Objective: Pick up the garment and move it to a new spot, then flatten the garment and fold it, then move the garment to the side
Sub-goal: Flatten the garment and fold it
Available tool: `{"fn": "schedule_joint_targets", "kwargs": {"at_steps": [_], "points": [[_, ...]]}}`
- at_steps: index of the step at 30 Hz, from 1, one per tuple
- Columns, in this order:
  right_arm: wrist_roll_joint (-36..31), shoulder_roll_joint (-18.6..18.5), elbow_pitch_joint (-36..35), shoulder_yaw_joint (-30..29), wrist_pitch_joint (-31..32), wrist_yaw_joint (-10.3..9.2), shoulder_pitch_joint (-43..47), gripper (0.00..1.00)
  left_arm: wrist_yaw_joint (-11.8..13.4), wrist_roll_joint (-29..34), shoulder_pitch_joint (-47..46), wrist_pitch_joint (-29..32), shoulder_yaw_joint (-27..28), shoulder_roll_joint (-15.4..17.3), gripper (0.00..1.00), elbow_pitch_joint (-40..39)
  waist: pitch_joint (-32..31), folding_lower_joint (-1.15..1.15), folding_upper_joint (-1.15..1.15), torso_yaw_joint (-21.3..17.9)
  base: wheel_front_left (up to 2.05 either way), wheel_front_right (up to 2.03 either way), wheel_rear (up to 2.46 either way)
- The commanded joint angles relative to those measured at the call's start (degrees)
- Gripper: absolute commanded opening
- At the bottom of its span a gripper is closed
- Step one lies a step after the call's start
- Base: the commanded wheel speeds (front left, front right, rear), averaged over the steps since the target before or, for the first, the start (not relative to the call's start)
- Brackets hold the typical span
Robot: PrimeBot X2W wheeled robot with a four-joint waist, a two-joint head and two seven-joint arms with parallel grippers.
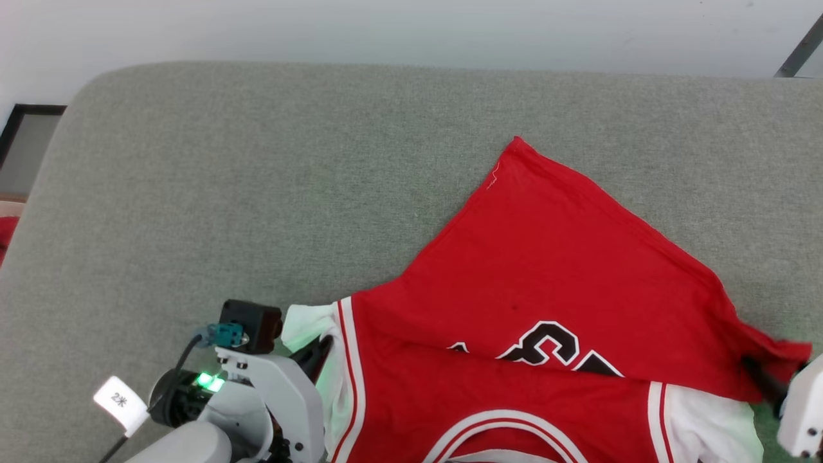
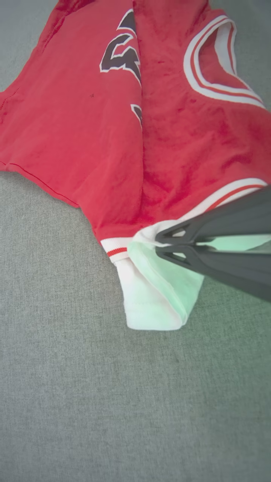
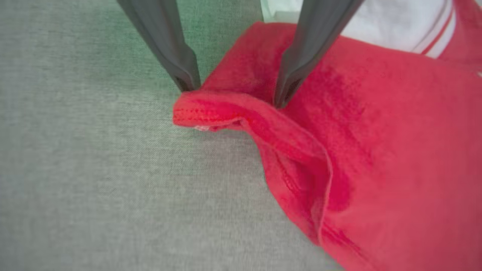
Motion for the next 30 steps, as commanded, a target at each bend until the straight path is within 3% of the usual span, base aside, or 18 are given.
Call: {"fn": "schedule_joint_targets", "kwargs": {"at_steps": [1,10,15,20,30], "points": [[-0.4,-0.2,-1.2,-0.6,-0.5,-0.05,0.4,1.00,0.2,-0.1,0.3,-0.3,0.0,-0.2,0.00,-0.2,0.0,0.00,0.00,0.1,0.00,0.00,0.00],[-0.8,-1.7,-13.4,1.0,1.7,-0.04,-2.8,1.00,-0.4,0.7,-1.0,-0.1,-0.9,-1.5,0.00,-0.6,0.3,0.00,0.00,2.6,0.00,0.00,0.00],[-0.6,-4.8,-14.5,5.3,2.7,-0.04,-10.0,1.00,-1.2,1.1,-2.2,-0.1,-1.6,-3.1,0.00,-0.4,1.1,0.00,0.00,5.2,0.00,0.00,0.00],[-0.8,-8.3,-9.4,11.7,2.8,-0.04,-19.7,1.00,-2.8,1.6,-3.9,-0.2,-2.4,-5.1,0.00,0.7,2.5,0.00,0.00,8.4,0.00,0.00,0.00],[3.2,-12.1,11.3,25.6,5.0,-0.04,-38.9,1.00,-7.0,2.4,-8.1,-0.9,-4.2,-10.1,0.00,4.8,6.6,0.00,0.00,15.3,0.00,0.00,0.00]]}}
